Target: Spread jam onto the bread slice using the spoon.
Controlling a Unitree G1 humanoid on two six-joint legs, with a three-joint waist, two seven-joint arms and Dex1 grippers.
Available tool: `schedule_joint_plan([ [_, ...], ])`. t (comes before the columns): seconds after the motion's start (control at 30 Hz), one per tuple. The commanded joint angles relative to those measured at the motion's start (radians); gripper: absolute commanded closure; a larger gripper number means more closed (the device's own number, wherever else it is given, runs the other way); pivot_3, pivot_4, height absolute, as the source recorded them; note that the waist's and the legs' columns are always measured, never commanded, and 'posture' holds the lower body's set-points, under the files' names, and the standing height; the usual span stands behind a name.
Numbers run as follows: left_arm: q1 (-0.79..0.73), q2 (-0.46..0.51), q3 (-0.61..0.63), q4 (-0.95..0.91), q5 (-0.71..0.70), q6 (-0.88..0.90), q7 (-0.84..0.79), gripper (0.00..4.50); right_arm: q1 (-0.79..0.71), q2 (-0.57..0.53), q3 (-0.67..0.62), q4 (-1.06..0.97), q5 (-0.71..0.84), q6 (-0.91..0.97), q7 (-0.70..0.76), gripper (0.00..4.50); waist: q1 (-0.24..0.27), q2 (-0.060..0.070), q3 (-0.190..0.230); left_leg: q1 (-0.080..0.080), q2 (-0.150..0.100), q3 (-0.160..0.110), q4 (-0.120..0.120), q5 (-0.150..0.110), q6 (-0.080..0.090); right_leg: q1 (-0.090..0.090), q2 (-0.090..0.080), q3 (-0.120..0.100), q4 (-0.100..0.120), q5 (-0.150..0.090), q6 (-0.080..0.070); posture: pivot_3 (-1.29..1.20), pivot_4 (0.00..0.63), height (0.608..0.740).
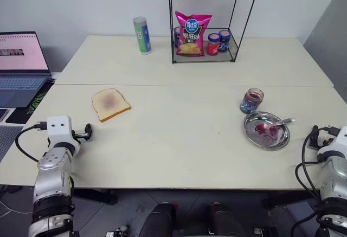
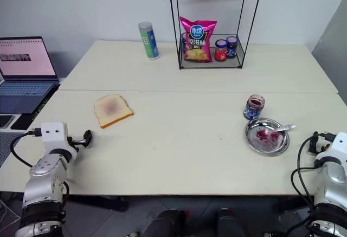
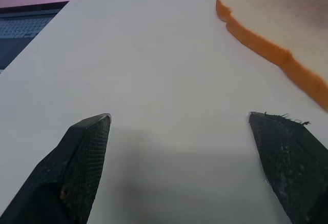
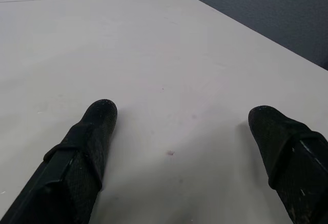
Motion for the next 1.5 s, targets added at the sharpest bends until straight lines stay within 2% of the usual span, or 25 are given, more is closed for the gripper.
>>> schedule_joint_plan([
  [0.03,0.002,0.027,0.016,-0.007,0.001,-0.004,-0.002,0.0,0.008,-0.017,-0.02,-0.057,0.005,0.003,0.002,0.04,0.0,0.0,0.0,0.0,0.0,0.0,0.0,0.0,0.0,0.0,0.0,0.0,0.0,0.0,0.0,0.0,0.15,0.74],
  [0.2,0.003,0.029,0.024,0.006,0.011,-0.008,0.029,0.0,-0.002,-0.027,-0.049,-0.048,0.009,-0.005,-0.021,0.04,-0.001,0.0,0.0,0.0,0.0,0.0,0.0,0.0,0.0,0.0,0.0,0.0,0.0,0.0,0.0,0.0,0.15,0.74],
  [0.33,-0.021,0.055,0.048,0.011,-0.019,-0.016,0.003,0.0,-0.033,-0.033,-0.042,-0.161,-0.003,0.018,-0.051,0.04,-0.006,0.0,0.0,0.0,0.0,0.0,0.0,0.0,0.0,-0.001,0.0,0.0,0.0,0.0,0.0,0.0,0.15,0.74],
  [0.47,-0.099,0.107,0.09,0.041,-0.053,-0.037,-0.006,0.0,-0.124,-0.056,-0.041,-0.264,0.03,0.08,-0.059,0.04,-0.014,0.0,0.0,0.0,0.0,0.0,0.0,0.0,0.0,-0.001,0.0,0.0,0.0,0.0,0.0,0.0,0.15,0.74],
  [0.57,-0.243,0.212,0.107,0.112,-0.088,-0.033,-0.067,0.0,-0.25,-0.078,0.059,-0.423,0.161,0.222,0.112,0.04,-0.016,-0.003,0.002,-0.001,0.0,-0.001,-0.001,0.0,-0.001,-0.001,0.0,-0.001,0.0,0.0,0.0,0.0,0.15,0.74],
  [0.67,-0.3,0.26,0.064,0.114,-0.107,0.023,-0.153,0.0,-0.305,-0.065,0.146,-0.555,0.292,0.36,0.259,0.04,-0.023,-0.005,0.004,-0.004,0.002,-0.002,0.0,0.0,-0.001,-0.004,0.002,-0.002,0.002,0.0,0.0,0.0,0.15,0.74],
  [0.77,-0.273,0.222,-0.007,0.035,-0.148,0.162,-0.236,0.0,-0.305,-0.064,0.283,-0.693,0.42,0.529,0.411,0.04,-0.023,-0.004,0.003,-0.002,0.001,-0.002,-0.001,-0.001,-0.001,-0.003,0.002,-0.002,0.0,0.0,0.0,0.0,0.15,0.74],
  [0.83,-0.25,0.209,-0.036,-0.006,-0.153,0.204,-0.265,0.0,-0.303,-0.064,0.334,-0.745,0.459,0.593,0.452,0.04,-0.02,-0.004,0.003,0.0,0.0,-0.002,-0.001,-0.004,0.0,0.0,0.001,-0.001,0.0,0.001,-0.001,0.0,0.15,0.74],
  [0.97,-0.189,0.167,-0.087,-0.097,-0.155,0.278,-0.275,0.0,-0.304,-0.026,0.474,-0.852,0.532,0.692,0.533,0.04,-0.018,-0.006,0.004,-0.008,0.0,-0.003,0.0,-0.005,0.0,-0.008,0.0,-0.001,0.0,0.001,-0.002,0.0,0.15,0.74],
  [1.07,-0.162,0.146,-0.097,-0.122,-0.146,0.301,-0.26,0.0,-0.291,0.001,0.552,-0.885,0.522,0.714,0.567,0.04,-0.017,-0.006,0.003,-0.016,0.0,-0.005,0.002,-0.004,-0.002,-0.016,0.001,-0.002,0.002,0.002,-0.003,0.0,0.15,0.74],
  [1.27,-0.098,0.145,-0.123,-0.175,-0.143,0.343,-0.287,0.0,-0.303,0.037,0.617,-0.872,0.497,0.742,0.603,0.04,-0.017,-0.006,0.003,-0.015,0.0,-0.004,0.003,-0.004,-0.002,-0.016,0.001,-0.001,0.001,0.002,-0.003,0.0,0.15,0.74],
  [1.5,-0.167,0.115,-0.153,-0.016,-0.084,0.274,-0.253,0.0,-0.324,0.065,0.65,-0.831,0.435,0.727,0.618,0.04,-0.012,-0.007,0.003,-0.015,0.0,-0.005,0.003,-0.003,-0.003,-0.016,0.001,-0.003,0.002,0.002,-0.003,0.0,0.15,0.74],
])
